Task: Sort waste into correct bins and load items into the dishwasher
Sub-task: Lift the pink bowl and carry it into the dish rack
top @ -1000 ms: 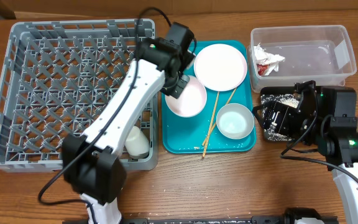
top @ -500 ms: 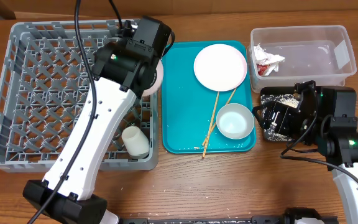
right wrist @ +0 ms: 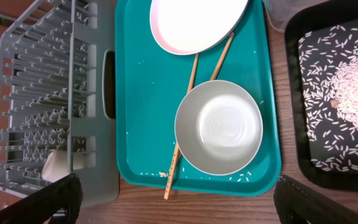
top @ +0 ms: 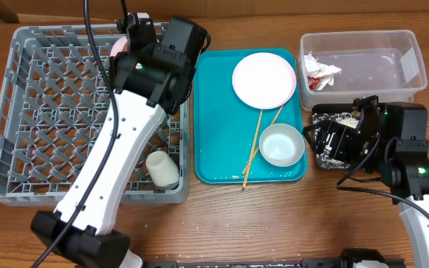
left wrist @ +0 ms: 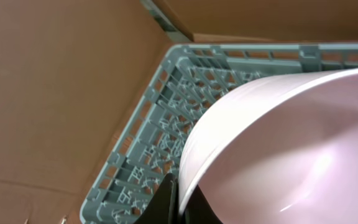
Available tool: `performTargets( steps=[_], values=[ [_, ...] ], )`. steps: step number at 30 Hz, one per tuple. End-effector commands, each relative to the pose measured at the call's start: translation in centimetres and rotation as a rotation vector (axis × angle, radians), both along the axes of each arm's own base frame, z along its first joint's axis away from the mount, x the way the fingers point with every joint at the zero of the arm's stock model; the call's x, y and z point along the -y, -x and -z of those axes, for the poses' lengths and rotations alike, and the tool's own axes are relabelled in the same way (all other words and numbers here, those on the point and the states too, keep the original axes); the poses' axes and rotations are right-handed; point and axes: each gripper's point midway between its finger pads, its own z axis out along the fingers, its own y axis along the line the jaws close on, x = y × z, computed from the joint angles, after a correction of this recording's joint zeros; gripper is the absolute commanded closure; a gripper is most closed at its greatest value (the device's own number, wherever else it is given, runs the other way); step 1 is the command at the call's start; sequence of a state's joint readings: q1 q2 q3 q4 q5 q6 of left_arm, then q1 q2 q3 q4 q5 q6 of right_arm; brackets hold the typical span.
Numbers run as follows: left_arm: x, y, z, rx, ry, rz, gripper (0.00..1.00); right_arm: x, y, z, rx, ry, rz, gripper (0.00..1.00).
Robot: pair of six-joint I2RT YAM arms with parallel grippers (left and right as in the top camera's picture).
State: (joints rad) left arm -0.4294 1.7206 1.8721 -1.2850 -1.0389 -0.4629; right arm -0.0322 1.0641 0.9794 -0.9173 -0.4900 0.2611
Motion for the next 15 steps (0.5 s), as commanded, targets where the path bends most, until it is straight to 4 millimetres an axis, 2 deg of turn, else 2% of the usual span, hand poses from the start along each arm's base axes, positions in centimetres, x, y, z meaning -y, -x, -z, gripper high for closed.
performTargets(
  steps=[1, 11, 15],
  values=[
    [-0.6, -1.6, 0.0, 0.058, -0.106, -0.076, 0.96, 0.1, -0.1, -0.4, 0.018, 0.005, 0.003, 0.0],
    [0.0, -5.5, 3.6, 0.06, -0.304, -0.141, 0.96, 0.1, -0.1, -0.4, 0.018, 0.005, 0.003, 0.0],
    [0.5, -7.1, 6.6, 0.023, -0.409, -0.154, 0.96, 0.1, -0.1, -0.4, 0.018, 0.005, 0.003, 0.0]
  ],
)
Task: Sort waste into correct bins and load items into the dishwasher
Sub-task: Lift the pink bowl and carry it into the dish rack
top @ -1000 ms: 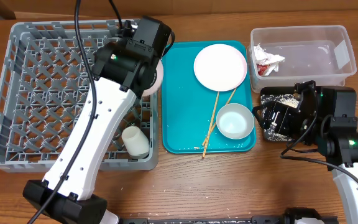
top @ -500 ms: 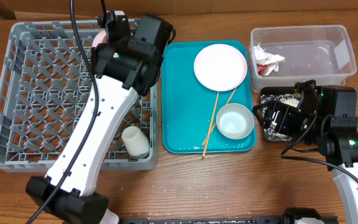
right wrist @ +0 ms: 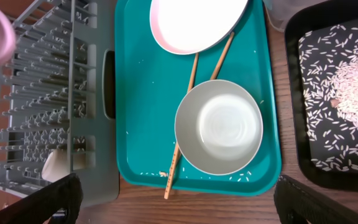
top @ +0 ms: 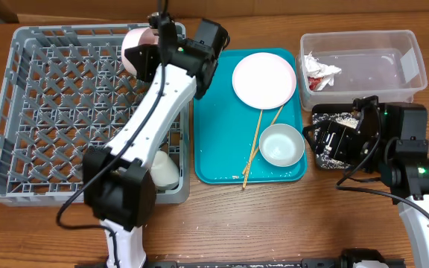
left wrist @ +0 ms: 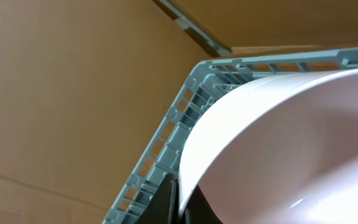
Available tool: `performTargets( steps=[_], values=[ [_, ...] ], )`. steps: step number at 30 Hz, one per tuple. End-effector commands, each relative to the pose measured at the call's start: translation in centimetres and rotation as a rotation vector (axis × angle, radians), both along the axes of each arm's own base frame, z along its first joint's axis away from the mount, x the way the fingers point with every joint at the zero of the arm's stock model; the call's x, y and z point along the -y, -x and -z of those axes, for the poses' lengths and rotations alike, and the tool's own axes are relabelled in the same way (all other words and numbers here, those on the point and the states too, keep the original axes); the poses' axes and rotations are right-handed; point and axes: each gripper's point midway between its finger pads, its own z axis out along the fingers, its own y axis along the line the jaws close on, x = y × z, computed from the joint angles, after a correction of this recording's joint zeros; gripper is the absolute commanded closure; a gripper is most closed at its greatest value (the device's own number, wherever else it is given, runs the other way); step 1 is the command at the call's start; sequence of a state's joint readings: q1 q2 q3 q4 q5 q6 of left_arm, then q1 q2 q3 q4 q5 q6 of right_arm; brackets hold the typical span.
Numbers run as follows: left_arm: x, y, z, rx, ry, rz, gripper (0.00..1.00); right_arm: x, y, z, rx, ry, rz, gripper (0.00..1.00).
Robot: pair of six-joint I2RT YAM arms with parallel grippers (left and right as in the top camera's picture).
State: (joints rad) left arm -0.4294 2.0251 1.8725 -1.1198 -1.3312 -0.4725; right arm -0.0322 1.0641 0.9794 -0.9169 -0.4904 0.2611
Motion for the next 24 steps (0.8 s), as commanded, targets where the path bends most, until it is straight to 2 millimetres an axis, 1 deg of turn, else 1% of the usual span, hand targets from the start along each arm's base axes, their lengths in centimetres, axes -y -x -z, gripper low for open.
performTargets(
  steps=[1, 6, 9, 12, 17, 19, 24],
  values=[
    [-0.2, -1.1, 1.1, 0.016, -0.118, -0.042, 0.96, 0.1, -0.1, -0.4, 0.018, 0.006, 0.003, 0.0],
    [-0.3, -2.0, 4.4, -0.053, -0.156, -0.048, 0.96, 0.1, -0.1, -0.4, 0.018, 0.006, 0.003, 0.0],
    [-0.7, -2.4, 5.7, -0.078, -0.197, -0.063, 0.96, 0.1, -0.1, -0.4, 0.018, 0.006, 0.003, 0.0],
    [-1.2, -2.6, 6.3, -0.089, -0.227, -0.078, 0.96, 0.1, -0.1, -0.4, 0.018, 0.006, 0.003, 0.0],
    [-2.1, -2.8, 7.1, -0.099, -0.207, -0.095, 0.96, 0.1, -0.1, -0.4, 0.018, 0.006, 0.003, 0.01],
    [-2.1, -2.9, 7.4, -0.1, -0.184, -0.092, 0.96, 0.1, -0.1, -0.4, 0.018, 0.006, 0.003, 0.0],
    [-1.3, -3.0, 9.3, -0.138, -0.085, -0.062, 0.96, 0.1, -0.1, -0.4, 0.018, 0.006, 0.003, 0.0]
  ],
)
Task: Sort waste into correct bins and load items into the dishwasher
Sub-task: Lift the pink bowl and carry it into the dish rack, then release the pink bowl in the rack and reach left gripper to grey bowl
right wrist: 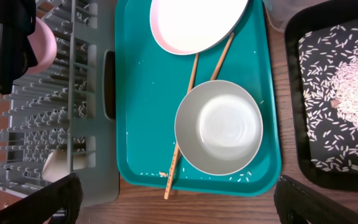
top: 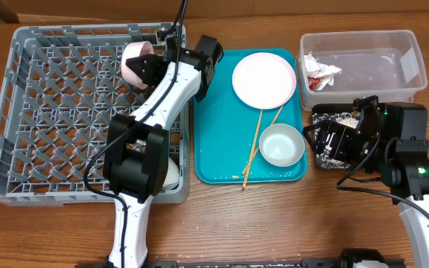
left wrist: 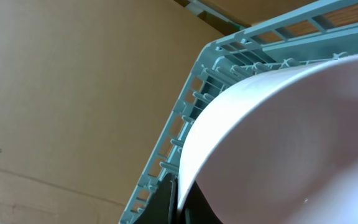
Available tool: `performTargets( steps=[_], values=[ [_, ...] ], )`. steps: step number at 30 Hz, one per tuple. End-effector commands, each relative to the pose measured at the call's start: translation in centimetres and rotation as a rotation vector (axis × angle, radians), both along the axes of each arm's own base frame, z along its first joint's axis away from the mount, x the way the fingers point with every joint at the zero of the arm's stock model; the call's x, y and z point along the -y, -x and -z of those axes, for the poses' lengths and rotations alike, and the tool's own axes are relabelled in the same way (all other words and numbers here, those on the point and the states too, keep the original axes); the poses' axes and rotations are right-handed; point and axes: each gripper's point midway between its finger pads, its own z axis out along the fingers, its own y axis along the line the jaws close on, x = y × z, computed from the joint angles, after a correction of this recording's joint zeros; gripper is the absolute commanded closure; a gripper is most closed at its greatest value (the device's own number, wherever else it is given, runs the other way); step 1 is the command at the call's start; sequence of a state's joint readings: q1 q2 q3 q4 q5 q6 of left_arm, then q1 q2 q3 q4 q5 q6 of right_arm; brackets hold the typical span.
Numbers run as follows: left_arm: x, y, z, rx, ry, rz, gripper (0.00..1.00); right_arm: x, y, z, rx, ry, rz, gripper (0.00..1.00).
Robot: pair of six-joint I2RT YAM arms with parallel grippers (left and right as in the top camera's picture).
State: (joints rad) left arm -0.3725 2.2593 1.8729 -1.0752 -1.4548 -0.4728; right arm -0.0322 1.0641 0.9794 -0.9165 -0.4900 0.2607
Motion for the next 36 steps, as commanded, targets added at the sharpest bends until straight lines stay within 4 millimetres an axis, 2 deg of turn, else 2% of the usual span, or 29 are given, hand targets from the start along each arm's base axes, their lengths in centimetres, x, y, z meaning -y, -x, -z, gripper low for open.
performTargets(
  steps=[1, 11, 13, 17, 20, 24, 25, 31, 34, 36],
  values=[
    [0.9, -0.3, 2.1, -0.017, 0.123, 0.017, 0.96, 0.1, -0.1, -0.4, 0.017, 0.005, 0.003, 0.0],
    [3.0, -0.2, 2.5, -0.07, 0.129, 0.07, 0.96, 0.1, -0.1, -0.4, 0.017, 0.005, 0.003, 0.0],
    [3.5, -0.2, 2.5, -0.083, 0.124, 0.082, 0.93, 0.1, -0.1, -0.4, 0.017, 0.005, 0.003, 0.0],
    [4.2, -0.1, 2.5, -0.085, 0.122, 0.097, 0.59, 0.1, -0.1, -0.4, 0.017, 0.005, 0.003, 0.0],
    [4.8, -0.1, 2.8, -0.129, 0.123, 0.118, 0.46, 0.1, -0.1, -0.4, 0.017, 0.005, 0.003, 0.0],
    [5.7, 0.1, 4.3, -0.232, 0.17, 0.158, 0.4, 0.1, -0.1, -0.4, 0.017, 0.005, 0.003, 0.0],
    [6.3, 0.4, 5.4, -0.281, 0.228, 0.173, 0.35, 0.1, -0.1, -0.4, 0.017, 0.005, 0.003, 0.0],
    [8.0, 2.2, 8.9, -0.437, 0.423, 0.201, 0.31, 0.1, -0.1, -0.4, 0.017, 0.005, 0.003, 0.0],
    [8.6, 2.6, 9.5, -0.466, 0.484, 0.208, 0.23, 0.1, -0.1, -0.4, 0.017, 0.005, 0.003, 0.0],
    [9.2, 2.5, 8.7, -0.467, 0.522, 0.218, 0.18, 0.1, -0.1, -0.4, 0.017, 0.005, 0.003, 0.0]
  ],
)
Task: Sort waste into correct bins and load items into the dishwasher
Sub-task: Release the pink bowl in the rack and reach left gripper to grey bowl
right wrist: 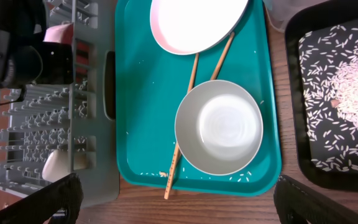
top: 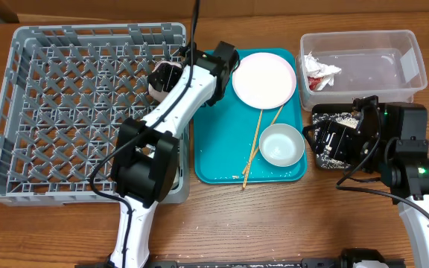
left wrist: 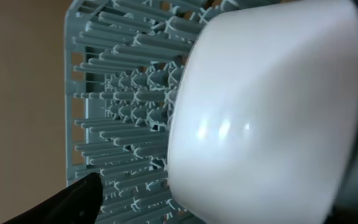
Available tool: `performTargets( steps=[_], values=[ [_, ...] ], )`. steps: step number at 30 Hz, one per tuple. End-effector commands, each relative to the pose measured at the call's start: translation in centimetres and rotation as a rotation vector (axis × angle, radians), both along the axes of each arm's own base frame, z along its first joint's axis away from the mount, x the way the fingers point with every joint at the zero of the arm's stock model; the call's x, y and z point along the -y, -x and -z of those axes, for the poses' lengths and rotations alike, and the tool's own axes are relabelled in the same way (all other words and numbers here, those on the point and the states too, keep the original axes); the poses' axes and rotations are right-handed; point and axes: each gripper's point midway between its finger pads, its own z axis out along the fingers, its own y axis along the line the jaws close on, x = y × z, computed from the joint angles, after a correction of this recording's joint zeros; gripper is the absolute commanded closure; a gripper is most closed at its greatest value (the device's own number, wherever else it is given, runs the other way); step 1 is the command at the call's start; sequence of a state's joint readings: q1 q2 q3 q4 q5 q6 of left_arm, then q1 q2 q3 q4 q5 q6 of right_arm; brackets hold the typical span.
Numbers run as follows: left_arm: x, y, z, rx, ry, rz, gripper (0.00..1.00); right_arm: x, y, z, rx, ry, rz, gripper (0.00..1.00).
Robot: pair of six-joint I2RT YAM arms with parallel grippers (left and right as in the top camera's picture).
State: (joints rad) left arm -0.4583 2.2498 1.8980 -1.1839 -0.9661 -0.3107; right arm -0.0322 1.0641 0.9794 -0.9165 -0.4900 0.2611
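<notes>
A pale pink bowl (top: 164,77) sits bottom-up in the grey dish rack (top: 51,112), at its right side near the far corner. It fills the left wrist view (left wrist: 260,106) and shows small in the right wrist view (right wrist: 58,34). My left gripper (top: 177,72) stands open around it; one dark finger (left wrist: 73,199) is clear of the bowl's wall. My right gripper (right wrist: 185,214) hangs open above the teal tray (top: 218,149), which holds a pink plate (top: 264,79), a grey bowl (top: 281,144) and chopsticks (top: 253,149).
A white cup (right wrist: 55,165) lies in the rack's near right corner. A clear bin (top: 371,59) with crumpled paper stands at the far right. In front of it a black tray of rice (right wrist: 340,93) lies under my right arm.
The left gripper was shut on the pink bowl's rim above the rack. Now the bowl rests bottom-up in the rack, a little further right, and the gripper is open. The right arm has not moved.
My left gripper held the pink bowl by its rim at the rack's far edge. At the two later moments it held the bowl further right and nearer over the rack. Now the bowl sits in the rack, let go. The right gripper stayed open over the tray throughout.
</notes>
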Motion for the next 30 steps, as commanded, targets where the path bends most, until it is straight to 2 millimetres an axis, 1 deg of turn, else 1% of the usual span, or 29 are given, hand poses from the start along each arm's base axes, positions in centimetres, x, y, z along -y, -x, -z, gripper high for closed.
performTargets(
  steps=[1, 4, 8, 9, 11, 12, 14, 15, 16, 17, 19, 22, 24, 25, 27, 30],
  values=[
    [2.9, 0.4, 1.3, -0.073, 0.185, 0.022, 0.16, 0.1, -0.1, -0.4, 0.018, 0.005, 0.003, 0.0],
    [3.6, -0.1, -1.0, -0.053, 0.233, 0.028, 0.09, 0.1, -0.1, -0.4, 0.018, 0.005, 0.003, 0.0],
    [5.0, -0.6, -4.7, -0.03, 0.327, 0.053, 0.07, 0.1, -0.1, -0.4, 0.018, 0.005, 0.003, 0.0],
    [6.3, -0.7, -6.2, -0.043, 0.402, 0.102, 0.06, 0.1, -0.1, -0.4, 0.017, 0.005, 0.003, 0.0],
    [8.4, -0.6, -7.3, -0.074, 0.516, 0.174, 0.03, 0.1, -0.1, -0.4, 0.018, 0.005, 0.003, 0.0],
    [10.2, -0.1, -7.7, -0.113, 0.607, 0.232, 0.03, 0.1, -0.1, -0.4, 0.018, 0.005, 0.003, 0.0],
    [13.7, 1.2, -8.1, -0.197, 0.802, 0.321, 0.03, 0.1, -0.1, -0.4, 0.018, 0.005, 0.003, 0.0],
    [15.8, 2.2, -8.3, -0.248, 0.924, 0.357, 0.03, 0.1, -0.1, -0.4, 0.018, 0.005, 0.003, 0.0],
    [17.7, 3.2, -8.4, -0.298, 1.027, 0.386, 0.06, 0.1, -0.1, -0.4, 0.018, 0.005, 0.003, 0.0],
    [19.0, 4.0, -8.4, -0.34, 1.101, 0.405, 0.08, 0.1, -0.1, -0.4, 0.018, 0.005, 0.003, 0.0],
    [21.1, 5.5, -7.6, -0.408, 1.193, 0.39, 0.11, 0.1, -0.1, -0.4, 0.017, 0.005, 0.003, 0.0],
    [22.3, 6.4, -4.8, -0.435, 1.167, 0.3, 0.12, 0.1, -0.1, -0.4, 0.018, 0.005, 0.003, 0.0],
    [23.6, 7.2, -2.8, -0.456, 1.166, 0.276, 0.14, 0.1, -0.1, -0.4, 0.018, 0.005, 0.003, 0.0],
    [25.1, 8.0, -0.9, -0.468, 1.17, 0.259, 0.18, 0.1, -0.1, -0.4, 0.017, 0.005, 0.003, 0.0],
    [26.5, 8.6, 0.6, -0.472, 1.171, 0.266, 0.22, 0.1, -0.1, -0.4, 0.018, 0.005, 0.003, 0.0],
    [27.2, 8.8, 2.4, -0.429, 1.14, 0.23, 0.29, 0.1, -0.1, -0.4, 0.018, 0.005, 0.003, 0.0]
  ],
)
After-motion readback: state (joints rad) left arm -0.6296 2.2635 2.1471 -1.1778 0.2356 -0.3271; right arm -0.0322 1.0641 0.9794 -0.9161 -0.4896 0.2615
